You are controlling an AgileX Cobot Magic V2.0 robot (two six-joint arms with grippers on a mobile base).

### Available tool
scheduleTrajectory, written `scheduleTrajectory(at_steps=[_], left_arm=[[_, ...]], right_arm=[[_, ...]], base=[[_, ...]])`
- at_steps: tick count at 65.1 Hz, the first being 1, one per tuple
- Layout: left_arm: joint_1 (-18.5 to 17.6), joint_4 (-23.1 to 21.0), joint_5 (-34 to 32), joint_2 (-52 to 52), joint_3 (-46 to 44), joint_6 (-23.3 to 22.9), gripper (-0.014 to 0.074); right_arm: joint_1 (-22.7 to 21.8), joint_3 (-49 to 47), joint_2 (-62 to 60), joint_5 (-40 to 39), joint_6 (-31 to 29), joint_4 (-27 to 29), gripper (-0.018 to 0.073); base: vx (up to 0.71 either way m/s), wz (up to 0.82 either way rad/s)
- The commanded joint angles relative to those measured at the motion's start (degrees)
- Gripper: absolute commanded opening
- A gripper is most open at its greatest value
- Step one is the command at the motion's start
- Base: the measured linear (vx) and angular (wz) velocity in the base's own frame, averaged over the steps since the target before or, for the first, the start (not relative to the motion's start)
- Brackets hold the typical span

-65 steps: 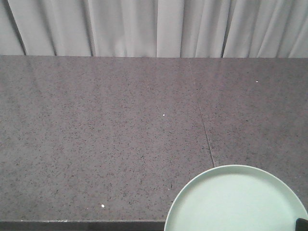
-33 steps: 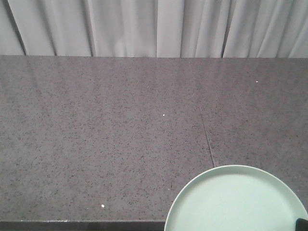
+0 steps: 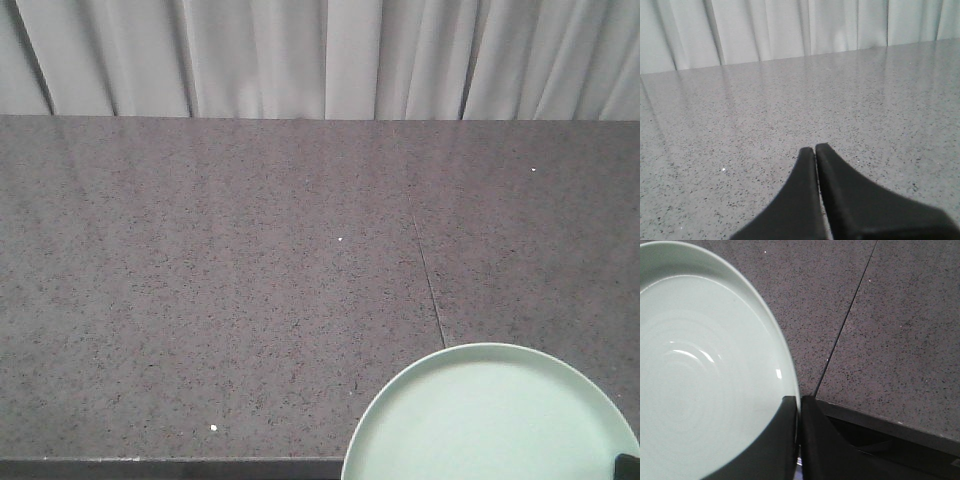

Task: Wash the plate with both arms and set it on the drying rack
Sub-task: 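Drive the base away from the counter holding the plate in the right gripper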

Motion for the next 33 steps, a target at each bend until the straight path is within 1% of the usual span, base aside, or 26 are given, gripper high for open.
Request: scheduleTrajectory(at_steps=[1, 20, 33], left_arm=[[-0.01, -0.12, -4.10, -0.80, -1.51, -0.34, -0.0006], [-0.01, -0.12, -4.10, -0.80, -1.51, -0.34, -0.0006], [-0.01, -0.12, -4.10, -0.80, -1.51, -0.34, -0.0006]], right_arm=[[-0.31, -1.31, 0.61, -3.23, 0.03, 1.60, -0.0004], [-0.31, -1.31, 0.61, -2.98, 0.03, 1.71, -0.0004], [-0.31, -1.31, 0.61, -2.59, 0.03, 1.71, -0.0004]], base=[[0.00, 0.00], [0.00, 0.01], [-0.03, 0.10]])
